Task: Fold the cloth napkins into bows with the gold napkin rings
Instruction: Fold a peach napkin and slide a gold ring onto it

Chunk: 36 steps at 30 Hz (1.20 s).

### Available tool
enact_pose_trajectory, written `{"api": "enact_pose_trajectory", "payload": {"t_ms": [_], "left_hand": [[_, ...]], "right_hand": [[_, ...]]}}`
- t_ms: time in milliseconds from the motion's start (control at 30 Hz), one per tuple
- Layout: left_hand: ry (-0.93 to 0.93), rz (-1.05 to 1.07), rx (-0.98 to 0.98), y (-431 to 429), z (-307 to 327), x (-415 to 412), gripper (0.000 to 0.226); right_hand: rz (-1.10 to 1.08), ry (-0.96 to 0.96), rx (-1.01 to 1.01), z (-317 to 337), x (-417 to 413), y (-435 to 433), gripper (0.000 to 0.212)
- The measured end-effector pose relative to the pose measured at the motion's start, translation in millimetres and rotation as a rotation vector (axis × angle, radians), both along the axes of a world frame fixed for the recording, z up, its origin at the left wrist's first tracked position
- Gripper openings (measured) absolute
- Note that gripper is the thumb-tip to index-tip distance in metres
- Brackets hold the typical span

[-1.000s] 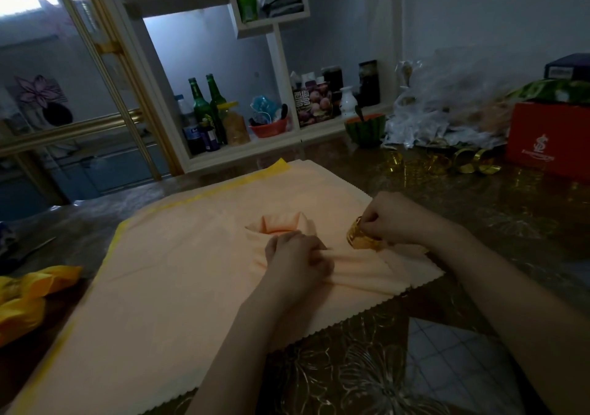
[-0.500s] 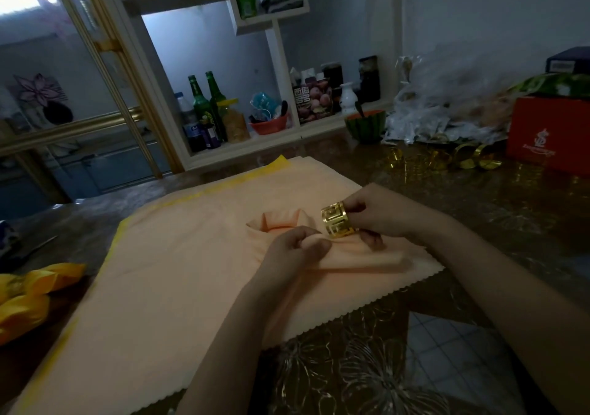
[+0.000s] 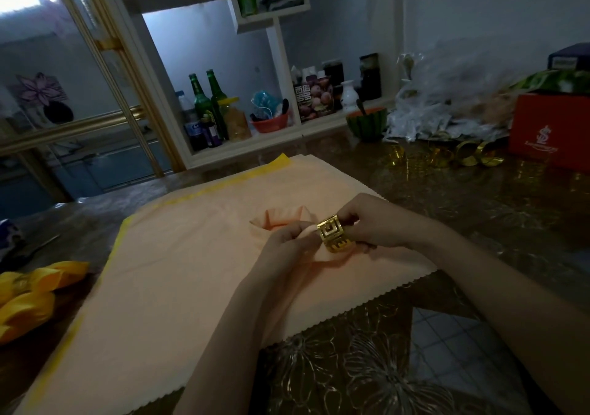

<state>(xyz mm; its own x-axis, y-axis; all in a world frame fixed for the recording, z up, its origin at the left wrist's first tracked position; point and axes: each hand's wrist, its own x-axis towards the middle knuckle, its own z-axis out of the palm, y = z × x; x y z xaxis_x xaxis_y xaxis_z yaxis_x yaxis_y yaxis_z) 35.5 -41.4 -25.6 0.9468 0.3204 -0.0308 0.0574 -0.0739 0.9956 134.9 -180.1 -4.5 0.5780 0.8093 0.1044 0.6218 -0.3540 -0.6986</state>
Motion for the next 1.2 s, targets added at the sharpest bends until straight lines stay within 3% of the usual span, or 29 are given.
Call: {"api": "enact_pose_trajectory", "payload": {"t_ms": [133, 200, 300, 433, 600, 767, 867, 934, 1000, 1067, 1100, 1134, 1167, 1200], "left_hand": [[-0.006, 0.052, 0.135, -4, -1, 0, 0.006], [-0.011, 0.092, 0.129, -4, -1, 2, 0.023], [-0.01, -0.052, 0.071, -2, 3, 3, 0.046], [-0.021, -0.174, 0.299, 3, 4, -3, 0.033], [-0.119, -0.131, 0.39, 3, 3, -4, 0.026], [-0.106, -0.071, 0.786, 9, 9, -4, 0.037], [-0.09, 0.014, 0.809, 13, 5, -4, 0.04], [-0.103, 0.072, 0.823, 17, -3, -2, 0.041], [-0.083, 0.119, 0.819, 20, -9, 0, 0.04], [-0.051, 0.138, 0.846, 20, -13, 1, 0.04], [-0.051, 0.135, 0.876, 21, -15, 1, 0.039], [-0.061, 0.129, 0.91, 20, -14, 2, 0.039], [-0.073, 0.121, 0.942, 19, -13, 2, 0.04], [-0.08, 0.108, 0.965, 17, -12, 1, 0.041]], "right_hand": [[0.024, 0.011, -0.019, -6, 3, 1, 0.012], [0.016, 0.018, -0.015, -8, 2, 1, 0.013], [-0.05, -0.021, 0.008, -7, 0, 2, 0.017], [-0.108, -0.028, 0.06, -6, -2, 7, 0.027], [-0.181, 0.032, 0.141, -5, -5, 9, 0.031], [-0.302, 0.29, 0.286, -2, -2, 3, 0.021], [-0.355, 0.481, 0.342, 8, 2, -6, 0.011], [-0.245, 0.411, 0.153, 15, 4, -14, 0.013], [-0.136, 0.278, -0.185, 18, 1, -19, 0.02], [-0.145, 0.073, -0.4, 14, 1, -15, 0.015], [-0.191, -0.099, -0.413, 11, -1, -12, 0.006], [-0.248, -0.286, -0.372, 9, -4, -9, 0.013], [-0.265, -0.392, -0.294, 7, -5, -4, 0.025], [-0.228, -0.371, -0.183, 4, -6, -1, 0.029]]}}
